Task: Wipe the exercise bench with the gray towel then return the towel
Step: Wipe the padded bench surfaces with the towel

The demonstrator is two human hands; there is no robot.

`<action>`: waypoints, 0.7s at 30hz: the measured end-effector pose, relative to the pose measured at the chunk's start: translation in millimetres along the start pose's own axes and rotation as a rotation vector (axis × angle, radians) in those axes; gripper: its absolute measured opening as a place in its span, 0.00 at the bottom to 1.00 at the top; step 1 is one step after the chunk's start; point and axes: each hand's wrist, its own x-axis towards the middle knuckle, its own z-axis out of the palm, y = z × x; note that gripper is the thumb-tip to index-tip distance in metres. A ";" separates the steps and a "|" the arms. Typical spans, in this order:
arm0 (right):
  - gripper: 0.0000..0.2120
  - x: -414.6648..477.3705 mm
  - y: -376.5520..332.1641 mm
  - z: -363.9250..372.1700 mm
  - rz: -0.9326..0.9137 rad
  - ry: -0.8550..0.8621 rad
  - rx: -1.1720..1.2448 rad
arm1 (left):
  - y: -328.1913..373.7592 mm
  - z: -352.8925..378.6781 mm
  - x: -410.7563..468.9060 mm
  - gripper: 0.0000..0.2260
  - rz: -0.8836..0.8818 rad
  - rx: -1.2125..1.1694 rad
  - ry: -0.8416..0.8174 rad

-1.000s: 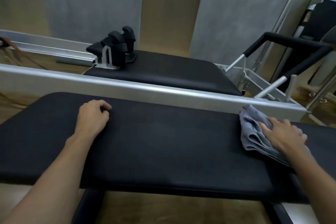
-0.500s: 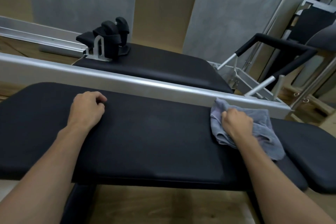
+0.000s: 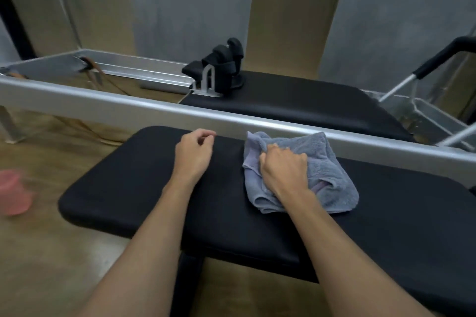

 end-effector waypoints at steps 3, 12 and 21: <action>0.15 11.9 -64.0 7.3 -0.114 0.001 0.050 | -6.9 -12.9 9.0 0.09 -0.001 -0.089 -0.022; 0.12 60.2 -207.7 28.9 -0.312 -0.086 0.153 | -56.3 -88.8 54.5 0.17 -0.013 0.018 0.113; 0.14 69.3 -249.3 39.2 -0.474 -0.027 0.197 | -63.4 -125.8 82.1 0.11 0.109 0.218 0.087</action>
